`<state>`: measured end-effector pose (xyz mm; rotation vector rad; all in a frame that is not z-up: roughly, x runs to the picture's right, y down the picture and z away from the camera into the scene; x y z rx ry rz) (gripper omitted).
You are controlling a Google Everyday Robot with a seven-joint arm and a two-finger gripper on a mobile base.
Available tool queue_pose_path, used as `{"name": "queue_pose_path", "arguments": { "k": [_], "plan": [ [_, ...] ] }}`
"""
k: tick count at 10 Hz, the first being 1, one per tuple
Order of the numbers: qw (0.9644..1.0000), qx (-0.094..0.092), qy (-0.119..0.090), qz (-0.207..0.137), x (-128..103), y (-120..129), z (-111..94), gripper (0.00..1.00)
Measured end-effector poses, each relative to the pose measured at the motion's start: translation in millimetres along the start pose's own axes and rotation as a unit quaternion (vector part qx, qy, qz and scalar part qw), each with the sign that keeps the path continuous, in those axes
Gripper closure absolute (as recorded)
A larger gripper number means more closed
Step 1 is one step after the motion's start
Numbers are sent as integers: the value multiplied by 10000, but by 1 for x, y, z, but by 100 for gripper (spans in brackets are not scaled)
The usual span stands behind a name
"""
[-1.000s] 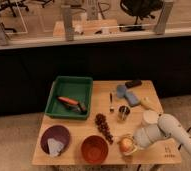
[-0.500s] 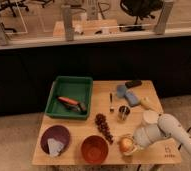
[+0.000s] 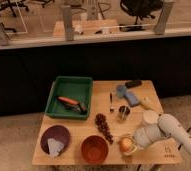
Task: Place apple in plastic cup
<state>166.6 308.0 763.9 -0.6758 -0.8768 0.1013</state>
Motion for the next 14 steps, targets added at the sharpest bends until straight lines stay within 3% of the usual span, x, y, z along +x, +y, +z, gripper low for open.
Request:
{"name": "queue_pose_path", "arguments": {
  "k": [14],
  "plan": [
    [10000,11,-1,5,0,0,0,92]
  ]
}}
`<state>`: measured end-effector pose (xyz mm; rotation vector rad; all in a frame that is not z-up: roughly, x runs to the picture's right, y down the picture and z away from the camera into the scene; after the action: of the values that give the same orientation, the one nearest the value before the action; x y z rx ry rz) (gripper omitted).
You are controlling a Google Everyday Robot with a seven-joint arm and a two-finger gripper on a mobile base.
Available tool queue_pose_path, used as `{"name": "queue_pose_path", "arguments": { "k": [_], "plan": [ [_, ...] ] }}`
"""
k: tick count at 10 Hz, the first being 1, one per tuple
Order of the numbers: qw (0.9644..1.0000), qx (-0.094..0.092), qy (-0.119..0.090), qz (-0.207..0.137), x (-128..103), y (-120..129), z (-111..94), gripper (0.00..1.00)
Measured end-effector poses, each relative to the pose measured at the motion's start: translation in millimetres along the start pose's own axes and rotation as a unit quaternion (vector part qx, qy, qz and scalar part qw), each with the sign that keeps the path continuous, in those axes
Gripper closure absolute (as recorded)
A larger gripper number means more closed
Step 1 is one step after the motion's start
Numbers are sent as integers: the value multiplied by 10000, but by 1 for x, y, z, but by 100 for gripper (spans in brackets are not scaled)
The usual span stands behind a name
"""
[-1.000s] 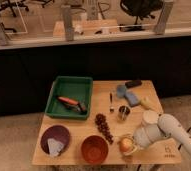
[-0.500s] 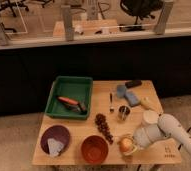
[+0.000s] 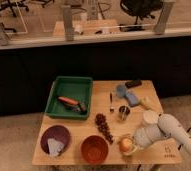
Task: Place apple in plastic cup
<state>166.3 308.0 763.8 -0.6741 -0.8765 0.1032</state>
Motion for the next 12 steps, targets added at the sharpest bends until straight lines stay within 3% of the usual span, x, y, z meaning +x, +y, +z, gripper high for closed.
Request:
{"name": "queue_pose_path", "arguments": {
  "k": [4,7,10,12],
  "plan": [
    [10000,-43,26,-5,-3,1,-3,92],
    [10000,-20,3,-6,-34,-4,-30,92],
    [10000,-11,-1,-29,-37,-4,-31,92],
    [9991,87,19,-404,-61,-21,-38,92]
  ]
}}
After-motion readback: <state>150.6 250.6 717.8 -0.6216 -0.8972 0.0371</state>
